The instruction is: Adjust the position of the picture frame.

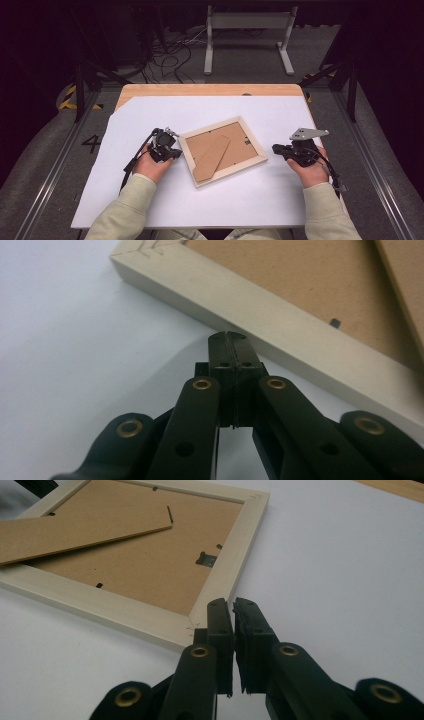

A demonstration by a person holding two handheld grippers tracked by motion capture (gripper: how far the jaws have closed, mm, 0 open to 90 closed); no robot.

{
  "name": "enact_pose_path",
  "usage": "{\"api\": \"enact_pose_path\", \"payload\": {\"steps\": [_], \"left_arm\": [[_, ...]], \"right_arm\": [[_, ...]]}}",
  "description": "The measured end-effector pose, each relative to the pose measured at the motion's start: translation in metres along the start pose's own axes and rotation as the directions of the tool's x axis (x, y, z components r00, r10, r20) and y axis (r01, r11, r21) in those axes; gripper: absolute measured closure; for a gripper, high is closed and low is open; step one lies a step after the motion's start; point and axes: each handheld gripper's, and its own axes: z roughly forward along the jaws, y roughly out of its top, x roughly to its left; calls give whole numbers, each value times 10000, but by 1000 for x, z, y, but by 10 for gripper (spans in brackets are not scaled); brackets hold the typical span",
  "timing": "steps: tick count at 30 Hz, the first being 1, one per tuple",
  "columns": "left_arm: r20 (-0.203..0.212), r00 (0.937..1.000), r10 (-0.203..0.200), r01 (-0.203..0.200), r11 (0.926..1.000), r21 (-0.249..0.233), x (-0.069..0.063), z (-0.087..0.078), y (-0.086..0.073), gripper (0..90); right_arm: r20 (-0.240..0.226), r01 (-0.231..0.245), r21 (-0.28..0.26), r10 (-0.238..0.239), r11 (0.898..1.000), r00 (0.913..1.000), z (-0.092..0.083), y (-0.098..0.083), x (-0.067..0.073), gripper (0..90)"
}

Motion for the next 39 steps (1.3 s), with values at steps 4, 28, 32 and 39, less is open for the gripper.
{"api": "enact_pose_path", "payload": {"steps": [4,28,32,39], "left_arm": [[27,9997,-228,229,9977,-637,4,-17,-7,899],[164,9985,-528,542,9935,-1002,16,-40,-24,897],[90,9978,-662,668,9918,-1092,19,-41,-25,896],[17,9953,-972,967,9880,-1206,25,-42,-27,895]], "right_arm": [[224,133,487,-145,9987,9996,13,-2,0,900],[-806,1039,2130,-885,9715,9928,39,-6,8,900],[-1121,1328,2237,-1099,9656,9876,39,-3,16,900],[-1503,1644,2252,-1324,9603,9797,40,1,29,900]]}}
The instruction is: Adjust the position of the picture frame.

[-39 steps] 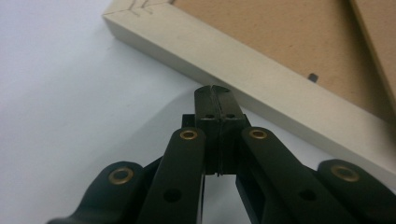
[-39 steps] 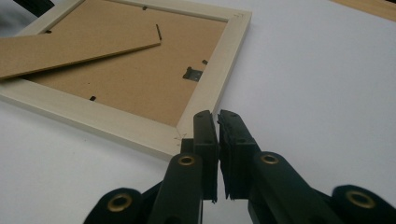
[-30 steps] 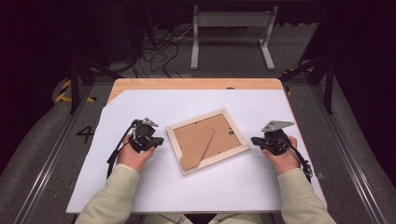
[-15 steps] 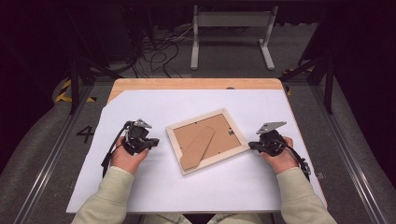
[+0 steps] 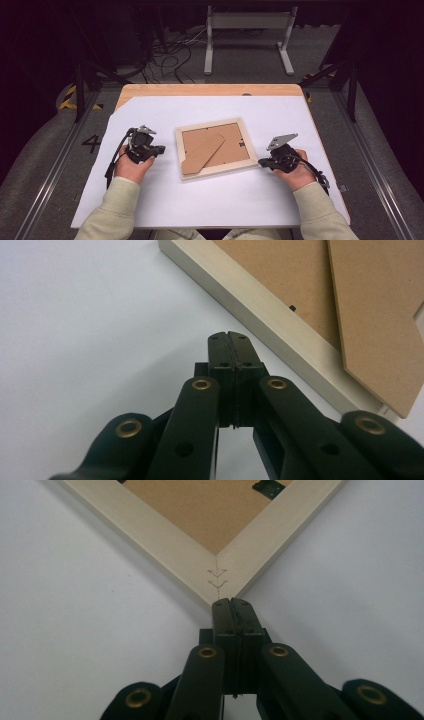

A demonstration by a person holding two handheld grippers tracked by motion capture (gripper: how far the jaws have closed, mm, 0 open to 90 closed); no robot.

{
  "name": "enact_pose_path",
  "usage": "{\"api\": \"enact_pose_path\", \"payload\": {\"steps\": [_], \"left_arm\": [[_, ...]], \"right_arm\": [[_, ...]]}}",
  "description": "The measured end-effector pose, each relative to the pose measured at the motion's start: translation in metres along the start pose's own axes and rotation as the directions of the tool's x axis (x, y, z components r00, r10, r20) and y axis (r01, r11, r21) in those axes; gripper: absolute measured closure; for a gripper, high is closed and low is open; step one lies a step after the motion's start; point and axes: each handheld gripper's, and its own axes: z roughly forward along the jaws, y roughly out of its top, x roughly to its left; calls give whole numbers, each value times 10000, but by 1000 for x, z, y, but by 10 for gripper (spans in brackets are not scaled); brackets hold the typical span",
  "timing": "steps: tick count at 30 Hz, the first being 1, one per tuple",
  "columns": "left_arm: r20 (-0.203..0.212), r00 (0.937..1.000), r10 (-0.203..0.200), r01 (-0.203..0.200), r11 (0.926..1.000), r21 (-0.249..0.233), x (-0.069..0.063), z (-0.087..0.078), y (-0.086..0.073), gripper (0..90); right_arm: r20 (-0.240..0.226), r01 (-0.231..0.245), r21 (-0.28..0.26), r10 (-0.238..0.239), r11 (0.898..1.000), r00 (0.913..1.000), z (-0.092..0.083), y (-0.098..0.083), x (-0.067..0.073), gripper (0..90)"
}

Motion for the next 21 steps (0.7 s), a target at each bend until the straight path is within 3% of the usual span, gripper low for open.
{"api": "enact_pose_path", "payload": {"steps": [9,21], "left_arm": [[-396,9991,-126,123,9999,-93,5,2,0,877],[-409,9986,-346,340,9993,-147,8,2,-2,881]], "right_arm": [[-389,380,-86,-383,9992,9985,7,8,13,900],[-497,810,-277,-823,9963,9954,16,16,25,900]]}}
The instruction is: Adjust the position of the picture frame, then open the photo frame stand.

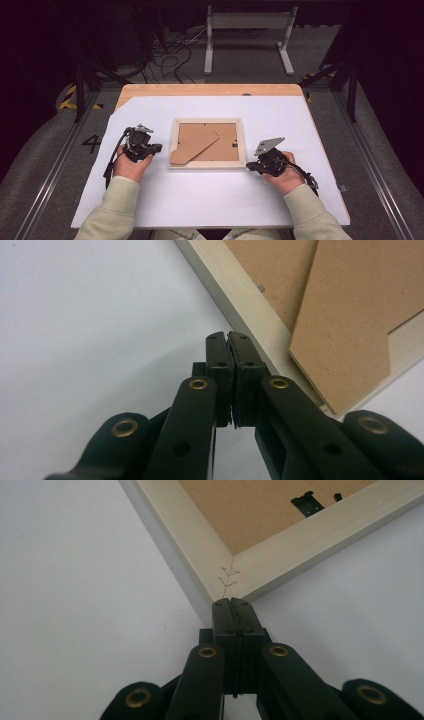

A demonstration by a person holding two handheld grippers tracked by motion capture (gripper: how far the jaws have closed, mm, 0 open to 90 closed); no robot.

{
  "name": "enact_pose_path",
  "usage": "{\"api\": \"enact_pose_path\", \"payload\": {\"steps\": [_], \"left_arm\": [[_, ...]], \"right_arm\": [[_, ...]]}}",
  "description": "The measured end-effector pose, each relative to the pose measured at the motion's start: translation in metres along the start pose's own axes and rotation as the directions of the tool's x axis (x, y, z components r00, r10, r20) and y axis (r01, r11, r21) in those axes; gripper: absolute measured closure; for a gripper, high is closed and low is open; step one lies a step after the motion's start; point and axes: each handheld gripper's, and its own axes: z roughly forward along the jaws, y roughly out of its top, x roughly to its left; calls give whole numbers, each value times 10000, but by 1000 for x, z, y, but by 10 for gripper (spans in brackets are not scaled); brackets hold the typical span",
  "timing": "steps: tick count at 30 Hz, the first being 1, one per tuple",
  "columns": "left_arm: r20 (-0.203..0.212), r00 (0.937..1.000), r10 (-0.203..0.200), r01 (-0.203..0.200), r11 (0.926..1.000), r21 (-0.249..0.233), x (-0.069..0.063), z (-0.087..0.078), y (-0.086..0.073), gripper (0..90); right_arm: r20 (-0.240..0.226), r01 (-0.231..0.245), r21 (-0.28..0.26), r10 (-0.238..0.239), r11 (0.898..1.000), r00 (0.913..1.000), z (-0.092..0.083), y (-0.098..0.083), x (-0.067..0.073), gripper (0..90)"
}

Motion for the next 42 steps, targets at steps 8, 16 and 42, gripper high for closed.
{"api": "enact_pose_path", "payload": {"steps": [8,16,42], "left_arm": [[355,9979,550,-537,9978,-376,-1,-7,-2,822],[756,9765,2017,-1930,9751,-1089,-10,-25,-9,730],[1841,9610,2062,-2164,9756,370,-19,-24,-27,694]], "right_arm": [[122,-143,-443,148,9989,9998,-13,0,-5,900],[455,-377,-1474,449,9884,9980,-40,-5,-15,851],[530,-638,-1511,725,9865,9960,-43,-8,-22,792]]}}
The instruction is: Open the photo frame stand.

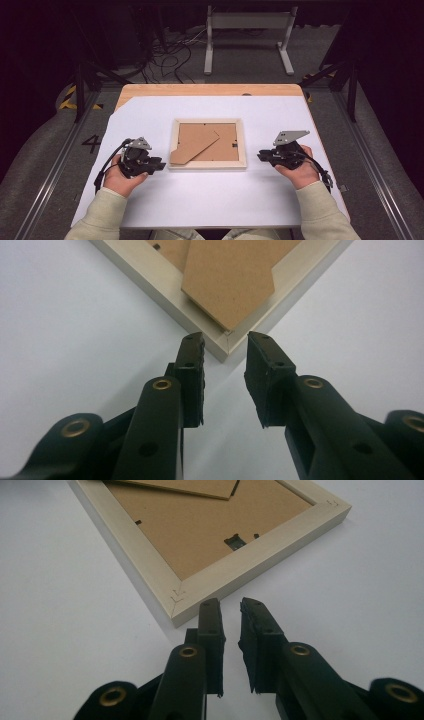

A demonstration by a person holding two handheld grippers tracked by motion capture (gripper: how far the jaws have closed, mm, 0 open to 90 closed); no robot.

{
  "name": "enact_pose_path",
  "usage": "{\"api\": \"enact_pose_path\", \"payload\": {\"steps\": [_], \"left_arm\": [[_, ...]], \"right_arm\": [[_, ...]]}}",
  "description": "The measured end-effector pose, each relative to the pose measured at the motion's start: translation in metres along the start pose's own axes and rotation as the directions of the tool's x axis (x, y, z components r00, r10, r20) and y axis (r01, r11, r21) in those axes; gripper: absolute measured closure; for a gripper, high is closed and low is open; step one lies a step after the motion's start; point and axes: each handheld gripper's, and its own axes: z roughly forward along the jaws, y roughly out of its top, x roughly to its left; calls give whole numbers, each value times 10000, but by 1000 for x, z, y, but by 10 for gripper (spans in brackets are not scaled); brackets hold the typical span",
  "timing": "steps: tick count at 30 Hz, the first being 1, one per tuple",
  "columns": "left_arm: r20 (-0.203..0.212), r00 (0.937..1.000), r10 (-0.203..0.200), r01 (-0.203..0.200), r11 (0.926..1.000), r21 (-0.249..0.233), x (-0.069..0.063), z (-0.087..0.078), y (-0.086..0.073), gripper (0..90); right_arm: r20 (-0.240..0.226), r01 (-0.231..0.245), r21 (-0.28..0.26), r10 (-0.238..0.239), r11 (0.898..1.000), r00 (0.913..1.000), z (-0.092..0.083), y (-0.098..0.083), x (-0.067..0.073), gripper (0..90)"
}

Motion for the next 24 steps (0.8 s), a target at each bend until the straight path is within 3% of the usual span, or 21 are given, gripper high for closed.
{"api": "enact_pose_path", "payload": {"steps": [8,14,24], "left_arm": [[108,9999,-25,18,9982,601,1,13,4,717],[-79,10000,-19,27,9942,1071,-2,24,8,741],[-267,9995,185,-163,9964,827,-7,24,15,818]], "right_arm": [[13,-60,44,60,10000,10000,0,-2,-1,790],[89,-143,127,142,9998,9999,0,-3,-1,788],[167,-222,158,219,9996,9996,-2,-6,-2,787]]}}
